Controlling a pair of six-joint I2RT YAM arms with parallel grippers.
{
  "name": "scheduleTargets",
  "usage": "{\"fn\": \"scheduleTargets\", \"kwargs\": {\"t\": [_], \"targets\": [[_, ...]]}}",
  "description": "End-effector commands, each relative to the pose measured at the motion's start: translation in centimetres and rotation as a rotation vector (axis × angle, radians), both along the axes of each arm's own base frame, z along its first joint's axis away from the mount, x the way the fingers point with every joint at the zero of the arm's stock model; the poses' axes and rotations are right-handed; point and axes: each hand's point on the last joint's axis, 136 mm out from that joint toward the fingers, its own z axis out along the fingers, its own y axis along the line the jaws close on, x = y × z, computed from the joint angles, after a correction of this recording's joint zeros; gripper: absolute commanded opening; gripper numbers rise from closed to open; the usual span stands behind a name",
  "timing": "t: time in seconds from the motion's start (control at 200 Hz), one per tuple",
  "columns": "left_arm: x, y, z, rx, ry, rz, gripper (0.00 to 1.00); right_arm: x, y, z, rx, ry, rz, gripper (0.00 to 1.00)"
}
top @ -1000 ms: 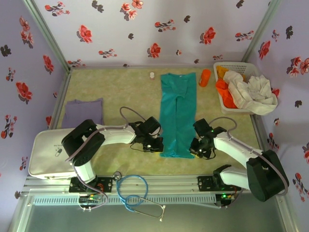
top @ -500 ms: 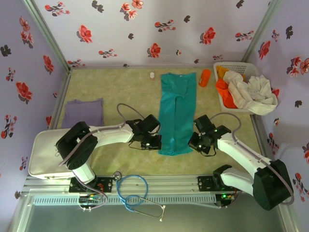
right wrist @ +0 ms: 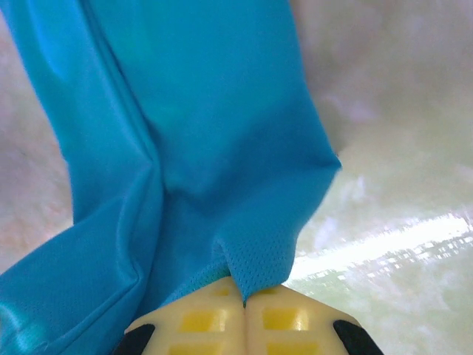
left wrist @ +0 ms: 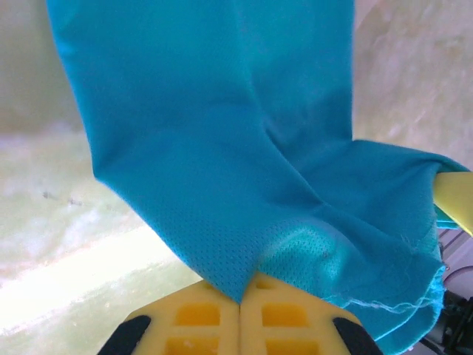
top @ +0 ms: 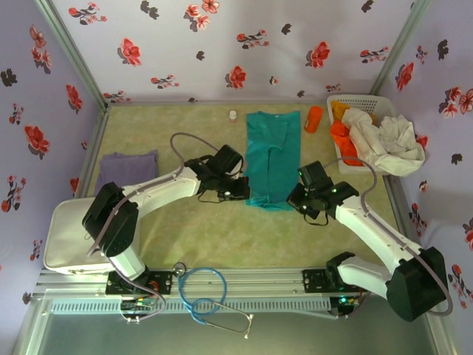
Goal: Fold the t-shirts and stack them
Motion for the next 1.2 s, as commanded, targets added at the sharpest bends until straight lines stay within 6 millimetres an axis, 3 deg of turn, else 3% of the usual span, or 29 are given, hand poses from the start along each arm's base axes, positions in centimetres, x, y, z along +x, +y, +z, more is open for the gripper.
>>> {"fn": "scheduleTargets", "kwargs": {"t": [0.0, 0.345, 0.785, 1.195], "targets": [[1.4, 0.6, -0.3, 0.055, -0.021, -0.044, 0.0, 2.5, -0.6, 1.4, 0.0, -0.062, -0.043, 0.0], [6.6, 0.1, 0.8, 0.058, -0.079, -0.074, 0.0, 8.1, -1.7, 3.0, -0.006, -0.092, 0.015, 0.0], [13.4, -0.3, -0.4, 0.013, -0.065, -0.037, 0.0, 14.6, -2.0, 1.7, 0.055, -0.074, 0.029, 0.0], [17.4, -2.2, -1.0, -0.027, -0.095, -0.087, 0.0, 18.1, -2.9, -0.5, 0.042, -0.063, 0.013, 0.0]]}}
